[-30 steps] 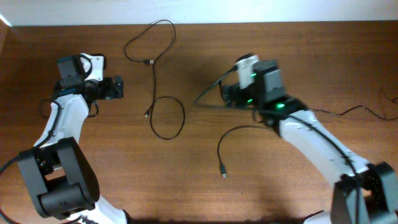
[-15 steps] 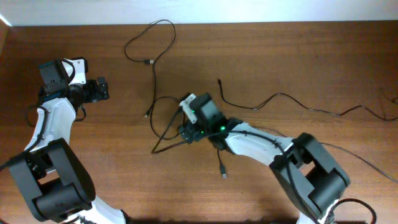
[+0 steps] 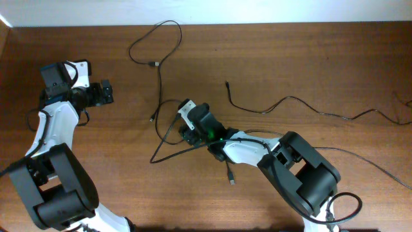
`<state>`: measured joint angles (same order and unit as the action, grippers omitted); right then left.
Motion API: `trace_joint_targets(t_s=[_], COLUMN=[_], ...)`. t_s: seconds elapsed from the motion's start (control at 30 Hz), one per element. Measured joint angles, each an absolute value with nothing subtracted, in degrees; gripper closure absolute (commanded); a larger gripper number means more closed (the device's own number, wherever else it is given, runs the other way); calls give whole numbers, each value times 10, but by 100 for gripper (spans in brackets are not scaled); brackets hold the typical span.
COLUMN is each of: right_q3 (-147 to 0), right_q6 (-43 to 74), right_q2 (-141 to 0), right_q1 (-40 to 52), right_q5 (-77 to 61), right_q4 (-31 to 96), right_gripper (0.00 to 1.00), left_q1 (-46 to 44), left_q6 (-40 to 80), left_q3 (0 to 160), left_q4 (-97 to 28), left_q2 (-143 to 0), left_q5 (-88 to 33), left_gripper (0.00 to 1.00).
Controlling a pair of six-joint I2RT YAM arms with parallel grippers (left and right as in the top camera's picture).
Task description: Untangle cables
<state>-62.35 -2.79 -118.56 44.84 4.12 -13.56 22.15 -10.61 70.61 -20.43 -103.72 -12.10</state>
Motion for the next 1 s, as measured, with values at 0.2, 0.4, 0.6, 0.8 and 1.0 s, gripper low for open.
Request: trace_joint_targets(t_s=[0.2, 0.4, 0.6, 0.8, 1.0], right_q3=[-625, -625, -625, -625, -626], right_q6=[-28, -28, -28, -28, -28], right_q2=[-1193, -1193, -1192, -1114, -1080], right_q1=[448, 442, 415, 415, 415], right_q5=[47, 64, 97, 154, 135], right_q4=[-142, -146, -141, -103, -86], right_gripper=[96, 96, 96, 96, 21], left_q1=[222, 222, 222, 222, 222], left_q6=[-106, -106, -106, -106, -106], left_q3=[706, 706, 706, 706, 706], left_q4=[-205, -205, -205, -205, -205], left_q2=[-1037, -1037, -1037, -1037, -1037], left_q5=[-121, -121, -121, -121, -121], left_gripper=[1, 1, 1, 1, 1])
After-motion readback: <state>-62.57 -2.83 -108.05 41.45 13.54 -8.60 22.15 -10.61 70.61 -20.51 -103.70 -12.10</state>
